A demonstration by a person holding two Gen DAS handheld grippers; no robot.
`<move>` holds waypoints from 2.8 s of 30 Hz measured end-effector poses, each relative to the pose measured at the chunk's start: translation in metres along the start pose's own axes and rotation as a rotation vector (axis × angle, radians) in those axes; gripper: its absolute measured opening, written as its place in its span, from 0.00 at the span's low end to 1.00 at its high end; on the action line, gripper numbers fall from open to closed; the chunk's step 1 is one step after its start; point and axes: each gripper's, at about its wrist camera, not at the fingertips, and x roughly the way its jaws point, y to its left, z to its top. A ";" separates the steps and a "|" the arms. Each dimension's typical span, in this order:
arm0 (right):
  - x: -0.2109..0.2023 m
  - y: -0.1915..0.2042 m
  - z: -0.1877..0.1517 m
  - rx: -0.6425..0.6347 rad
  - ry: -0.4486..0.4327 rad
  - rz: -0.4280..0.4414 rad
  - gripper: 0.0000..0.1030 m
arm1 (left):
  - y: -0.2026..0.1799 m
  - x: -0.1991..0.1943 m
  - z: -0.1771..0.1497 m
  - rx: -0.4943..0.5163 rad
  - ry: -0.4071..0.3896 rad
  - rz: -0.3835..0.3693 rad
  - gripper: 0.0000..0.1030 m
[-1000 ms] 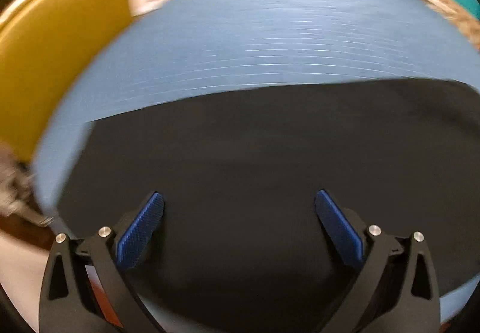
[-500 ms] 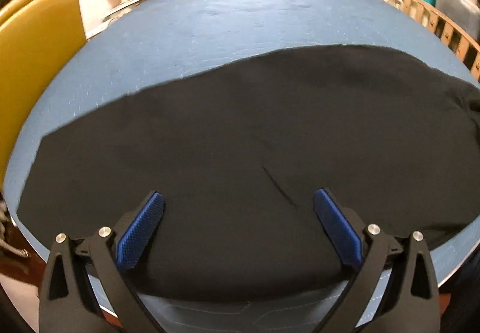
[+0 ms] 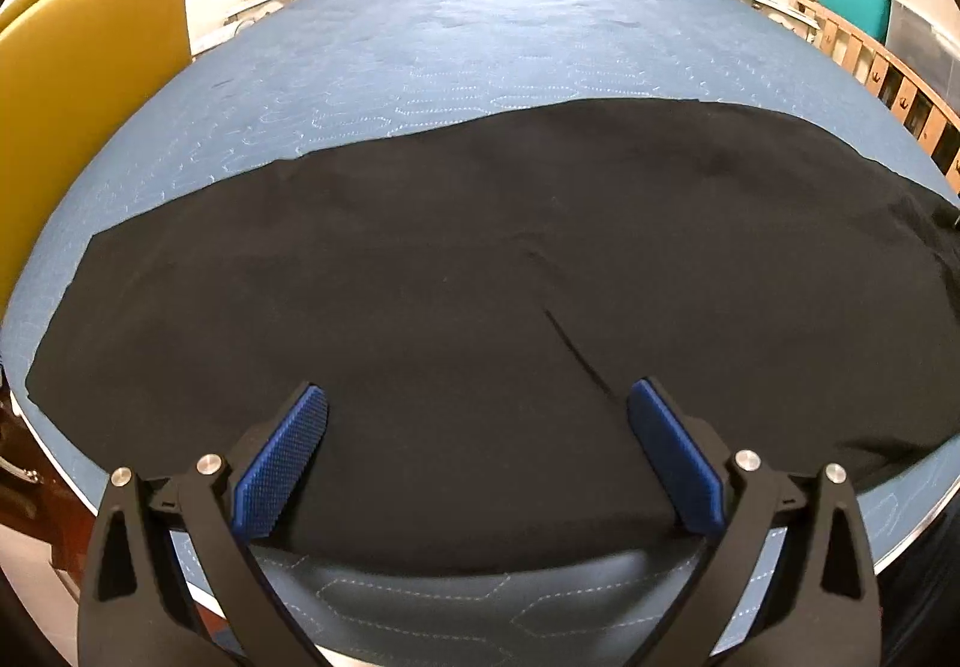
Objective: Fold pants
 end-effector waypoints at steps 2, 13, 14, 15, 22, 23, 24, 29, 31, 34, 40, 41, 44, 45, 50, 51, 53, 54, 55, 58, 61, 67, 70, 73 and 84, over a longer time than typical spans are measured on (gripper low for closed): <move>0.018 0.018 -0.001 -0.049 0.053 -0.004 0.86 | 0.006 -0.001 -0.001 -0.005 0.008 -0.002 0.99; -0.027 0.009 -0.014 0.019 -0.031 -0.002 0.89 | 0.090 -0.020 -0.009 -0.234 -0.050 0.074 0.90; -0.036 0.016 -0.020 0.006 -0.039 0.025 0.89 | 0.099 -0.024 -0.010 -0.262 -0.062 0.074 0.90; -0.044 0.029 -0.029 -0.019 -0.042 0.070 0.89 | 0.114 -0.028 -0.014 -0.307 -0.077 0.086 0.90; -0.048 0.106 -0.077 -0.147 0.008 0.224 0.88 | 0.187 -0.028 -0.029 -0.402 -0.050 0.126 0.53; -0.043 0.110 -0.080 -0.150 0.032 0.223 0.88 | 0.191 -0.025 -0.030 -0.375 -0.037 0.126 0.51; -0.036 0.111 -0.085 -0.151 0.061 0.217 0.88 | 0.191 -0.023 -0.029 -0.328 -0.021 0.115 0.51; -0.022 0.125 -0.095 -0.208 0.123 0.160 0.89 | 0.195 -0.032 -0.024 -0.261 -0.033 0.137 0.51; -0.019 0.121 -0.091 -0.191 0.136 0.163 0.90 | 0.200 -0.031 -0.024 -0.272 -0.040 0.137 0.52; -0.024 0.127 -0.104 -0.184 0.120 0.154 0.91 | 0.200 -0.017 -0.027 -0.258 -0.023 0.141 0.54; -0.025 0.132 -0.099 -0.159 0.117 0.139 0.93 | 0.192 -0.018 -0.034 -0.240 -0.057 0.173 0.56; -0.024 0.131 -0.096 -0.150 0.117 0.131 0.93 | 0.192 -0.018 -0.033 -0.236 -0.054 0.176 0.56; -0.037 0.136 -0.094 -0.138 0.084 0.114 0.92 | 0.193 -0.018 -0.033 -0.238 -0.049 0.166 0.57; -0.046 0.143 -0.094 -0.146 0.057 0.117 0.92 | 0.193 -0.019 -0.033 -0.238 -0.051 0.165 0.57; -0.071 0.176 -0.089 -0.227 -0.051 0.169 0.92 | 0.203 -0.026 -0.032 -0.277 -0.062 0.103 0.61; -0.070 0.178 -0.089 -0.232 -0.052 0.172 0.92 | 0.214 -0.035 -0.035 -0.344 -0.094 0.028 0.65; -0.061 0.182 -0.095 -0.249 -0.018 0.161 0.92 | 0.237 -0.049 -0.044 -0.454 -0.132 -0.020 0.65; -0.057 0.181 -0.100 -0.255 0.002 0.149 0.92 | 0.252 -0.056 -0.051 -0.517 -0.147 -0.022 0.65; -0.050 0.181 -0.101 -0.261 0.026 0.140 0.92 | 0.265 -0.061 -0.057 -0.568 -0.163 -0.032 0.64; -0.034 0.170 -0.106 -0.213 0.067 0.172 0.93 | 0.304 -0.069 -0.080 -0.710 -0.183 -0.096 0.56; -0.032 0.167 -0.108 -0.215 0.057 0.180 0.94 | 0.341 -0.065 -0.104 -0.865 -0.191 -0.211 0.52; -0.029 0.167 -0.113 -0.215 0.044 0.185 0.95 | 0.378 -0.043 -0.123 -1.087 -0.214 -0.468 0.49; -0.029 0.168 -0.112 -0.215 0.047 0.186 0.95 | 0.382 -0.030 -0.118 -1.112 -0.200 -0.482 0.44; -0.030 0.170 -0.116 -0.214 0.045 0.186 0.95 | 0.381 -0.021 -0.112 -1.124 -0.182 -0.505 0.42; -0.027 0.169 -0.117 -0.211 0.046 0.180 0.95 | 0.387 0.000 -0.089 -1.118 -0.171 -0.512 0.36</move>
